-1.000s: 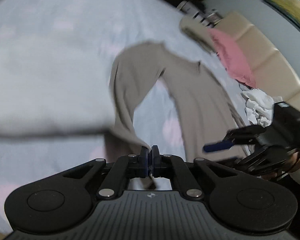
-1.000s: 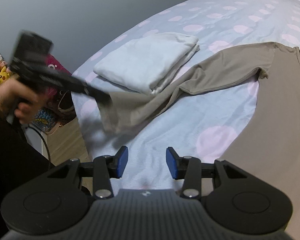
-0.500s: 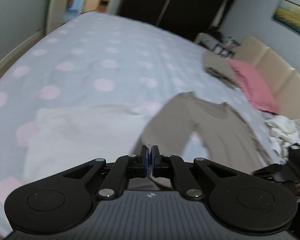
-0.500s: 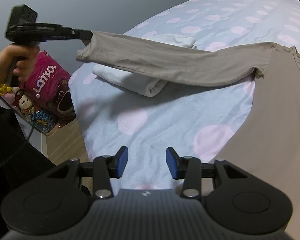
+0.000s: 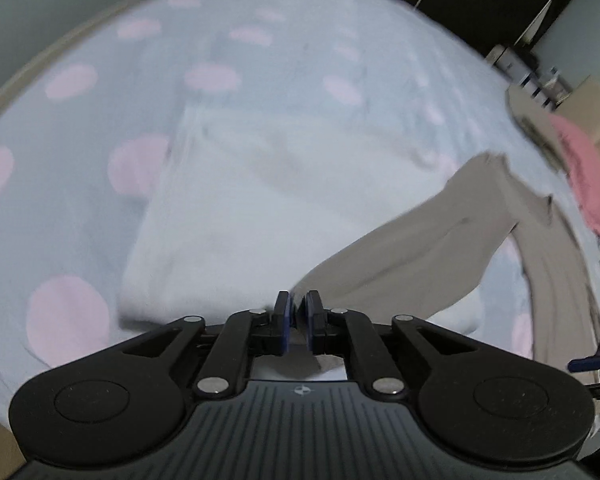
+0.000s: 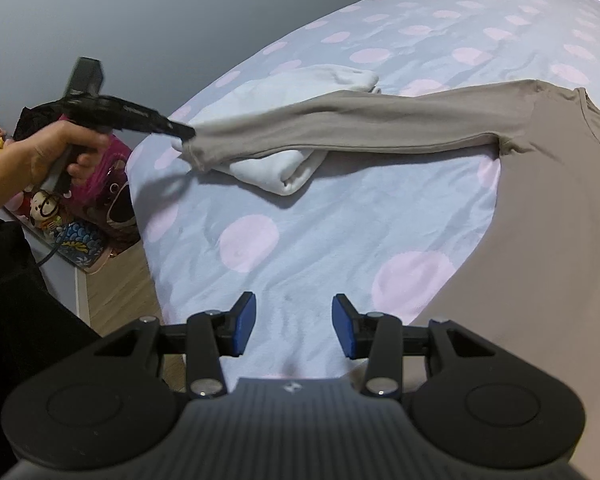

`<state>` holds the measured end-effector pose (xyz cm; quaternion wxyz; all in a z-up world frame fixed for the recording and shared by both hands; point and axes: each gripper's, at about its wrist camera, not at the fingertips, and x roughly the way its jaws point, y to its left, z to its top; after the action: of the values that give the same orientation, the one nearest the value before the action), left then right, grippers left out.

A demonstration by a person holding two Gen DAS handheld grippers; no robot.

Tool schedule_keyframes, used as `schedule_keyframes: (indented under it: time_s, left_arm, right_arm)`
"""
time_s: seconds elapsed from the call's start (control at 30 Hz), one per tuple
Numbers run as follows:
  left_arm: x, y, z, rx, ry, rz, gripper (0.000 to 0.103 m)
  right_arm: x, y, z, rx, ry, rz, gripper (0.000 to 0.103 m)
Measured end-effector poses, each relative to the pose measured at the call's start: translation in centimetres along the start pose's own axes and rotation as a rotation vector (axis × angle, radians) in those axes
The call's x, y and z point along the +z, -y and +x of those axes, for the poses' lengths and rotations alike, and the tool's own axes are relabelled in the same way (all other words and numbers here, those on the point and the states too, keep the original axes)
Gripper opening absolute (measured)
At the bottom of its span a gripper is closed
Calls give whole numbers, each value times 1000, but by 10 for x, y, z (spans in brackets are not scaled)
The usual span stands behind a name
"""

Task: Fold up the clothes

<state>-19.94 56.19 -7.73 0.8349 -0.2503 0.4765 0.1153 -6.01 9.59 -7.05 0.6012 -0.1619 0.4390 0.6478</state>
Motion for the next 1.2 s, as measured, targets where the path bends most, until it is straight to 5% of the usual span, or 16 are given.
schedule_keyframes:
  time_s: [0.13, 0.23, 0.37, 0.5, 0.53, 0.63, 0.83, 0.97, 1.2]
  left_arm:
    - [10, 8, 2, 99, -25, 25, 20]
    - [22, 22, -16, 307, 34, 122, 25]
    - [38, 65, -45, 392, 154, 207, 25]
    - [40, 147, -43, 50, 93, 219, 39]
    - [36, 167, -35, -2, 62, 202, 46]
    - [10, 225, -3, -122, -56, 125, 47]
    - [-66, 297, 58, -123, -281, 242, 46]
    - [-96, 301, 76, -146, -362, 277, 46]
    - [-123, 298, 78, -245, -439, 285, 46]
  right_arm:
    - [2, 5, -11, -13, -10, -36, 46]
    - [0, 20, -28, -48, -38, -64, 46]
    - [-14, 50, -66, -187, -101, -155, 46]
    - [-47, 83, -107, -305, -171, -216, 48]
    - [-57, 94, -116, -313, -192, -205, 51]
    - [-88, 130, -142, -343, -236, -147, 55]
    - [-148, 197, -191, -319, -280, 98, 55]
    - [-186, 216, -208, -241, -312, 278, 55]
    - [-225, 224, -206, -166, -390, 406, 53]
